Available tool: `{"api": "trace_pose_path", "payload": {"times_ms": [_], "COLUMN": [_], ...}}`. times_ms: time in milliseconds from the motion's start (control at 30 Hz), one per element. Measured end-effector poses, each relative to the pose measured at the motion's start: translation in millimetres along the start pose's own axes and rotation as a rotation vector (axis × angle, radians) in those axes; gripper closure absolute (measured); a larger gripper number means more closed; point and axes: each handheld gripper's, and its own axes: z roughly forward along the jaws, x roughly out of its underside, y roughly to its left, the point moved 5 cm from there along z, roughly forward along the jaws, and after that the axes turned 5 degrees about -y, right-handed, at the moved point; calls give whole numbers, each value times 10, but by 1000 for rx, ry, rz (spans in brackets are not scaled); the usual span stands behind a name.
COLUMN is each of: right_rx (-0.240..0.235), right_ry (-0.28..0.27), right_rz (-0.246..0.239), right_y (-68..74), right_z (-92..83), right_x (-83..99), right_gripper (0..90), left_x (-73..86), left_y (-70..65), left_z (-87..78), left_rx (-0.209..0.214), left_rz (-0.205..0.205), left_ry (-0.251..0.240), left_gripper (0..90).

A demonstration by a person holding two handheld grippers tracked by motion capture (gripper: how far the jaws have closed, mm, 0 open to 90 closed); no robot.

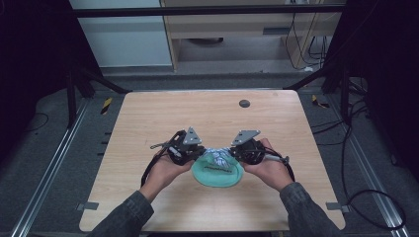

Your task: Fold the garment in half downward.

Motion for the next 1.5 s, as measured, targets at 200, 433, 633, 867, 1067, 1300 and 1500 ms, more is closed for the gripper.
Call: {"api": "trace_pose_path", "payload": {"times_ms": [200,433,633,867,1067,1300,1500], "right_rx": [-1,-9,-18,-18,-23,-28,-25], "right_ry": [12,10,31,42,67,76,82], "right_rz": [-19,-26,-42,-45,-51,-55,-62], "right_y": [59,106,155,197,252,251,254], "right_z": [1,-31,-53,-62,-46,-20,-23], "right_x": [26,31,75,118,153,193,221], "right_gripper": [850,849,849,847,846,847,846], "left_x": [31,47,106,162,217,287,319], "left_y": [-27,-79,-148,-196,-242,-272,-309], "left_z": [-2,-41,-24,-31,-13,43,73], "left_rx": [0,4,23,31,37,50,51], "left_rz": [3,12,5,3,-5,-23,-22], "left_ry": [3,3,23,18,14,16,17], "left_gripper": [847,845,843,842,843,843,843]}}
